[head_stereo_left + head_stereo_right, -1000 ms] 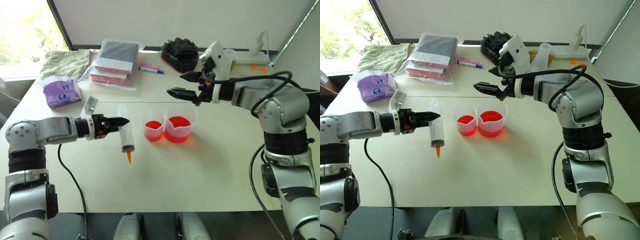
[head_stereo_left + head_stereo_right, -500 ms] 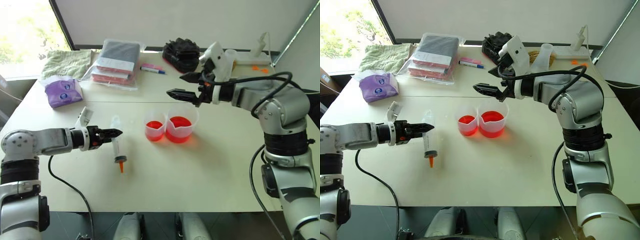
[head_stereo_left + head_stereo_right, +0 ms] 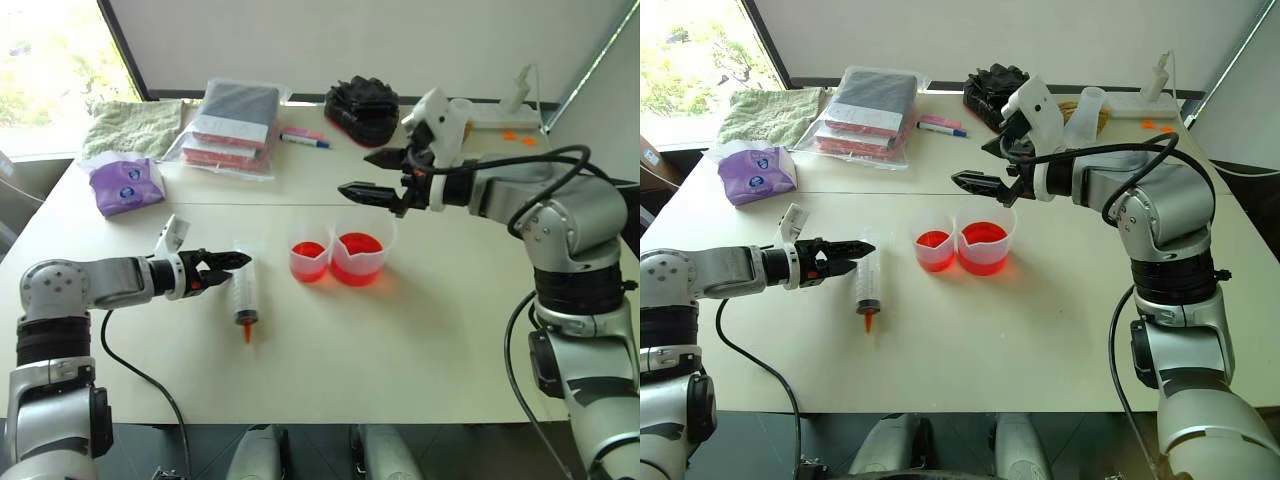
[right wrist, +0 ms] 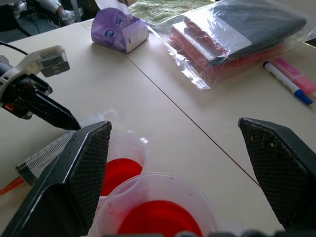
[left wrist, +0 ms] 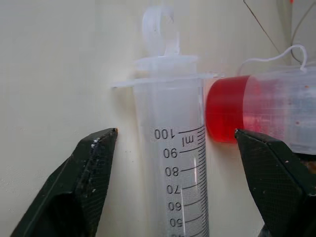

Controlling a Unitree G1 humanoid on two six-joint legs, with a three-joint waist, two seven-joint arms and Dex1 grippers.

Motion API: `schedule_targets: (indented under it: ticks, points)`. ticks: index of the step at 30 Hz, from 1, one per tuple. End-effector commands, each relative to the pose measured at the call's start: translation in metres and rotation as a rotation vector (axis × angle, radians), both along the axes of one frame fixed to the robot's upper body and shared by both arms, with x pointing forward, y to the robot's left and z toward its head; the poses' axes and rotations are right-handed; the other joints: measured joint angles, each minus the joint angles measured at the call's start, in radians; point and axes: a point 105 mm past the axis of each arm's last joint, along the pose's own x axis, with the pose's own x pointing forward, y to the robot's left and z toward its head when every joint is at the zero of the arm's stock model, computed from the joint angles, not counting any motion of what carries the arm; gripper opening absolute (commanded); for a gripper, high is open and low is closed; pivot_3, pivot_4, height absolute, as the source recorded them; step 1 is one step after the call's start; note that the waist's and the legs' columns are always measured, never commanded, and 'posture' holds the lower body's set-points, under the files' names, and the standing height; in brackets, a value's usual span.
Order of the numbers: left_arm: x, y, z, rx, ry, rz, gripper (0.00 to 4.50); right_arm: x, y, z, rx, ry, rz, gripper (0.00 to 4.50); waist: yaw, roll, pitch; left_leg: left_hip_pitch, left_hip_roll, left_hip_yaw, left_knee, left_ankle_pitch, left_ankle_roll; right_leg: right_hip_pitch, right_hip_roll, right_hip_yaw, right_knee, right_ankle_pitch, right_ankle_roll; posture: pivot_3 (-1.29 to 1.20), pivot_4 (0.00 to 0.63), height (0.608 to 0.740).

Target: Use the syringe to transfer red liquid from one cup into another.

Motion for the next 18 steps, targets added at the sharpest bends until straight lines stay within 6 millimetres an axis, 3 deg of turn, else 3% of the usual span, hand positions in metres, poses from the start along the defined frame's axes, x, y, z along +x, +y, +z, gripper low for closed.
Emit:
schedule_targets:
  ticks: [1,6,12,18]
  points:
    - [0.002,0.005,0.018,0.003,-0.094,0.009,4.49,-0.005,-0.004,0.01,-0.007,-0.047,0.001,4.33,-0.001,0.0,0.0,0.0,0.0,0.0,0.0,0.0,0.0,0.0,0.0,0.0,0.0,0.0,0.0,0.0,0.15,0.74]
    - [0.002,0.011,0.038,0.025,-0.191,0.007,4.49,-0.006,-0.011,0.008,-0.03,-0.044,0.012,4.33,0.0,0.0,0.0,0.0,0.0,0.0,0.0,0.0,0.0,0.0,0.0,0.0,0.0,0.0,0.0,0.0,0.15,0.74]
    - [0.002,0.017,0.077,0.05,-0.425,0.013,4.49,-0.016,-0.029,0.005,-0.088,-0.039,0.073,4.33,0.002,0.0,0.0,-0.001,0.0,0.0,0.0,0.0,0.0,0.0,0.0,0.0,-0.001,0.0,0.0,0.0,0.15,0.74]
    - [-0.025,0.006,0.112,0.076,-0.646,-0.137,4.49,-0.04,-0.051,-0.001,-0.163,0.02,0.173,4.33,0.002,0.0,0.0,0.0,0.0,0.0,-0.001,-0.002,0.003,0.0,0.0,0.0,-0.002,0.0,0.0,0.0,0.15,0.74]
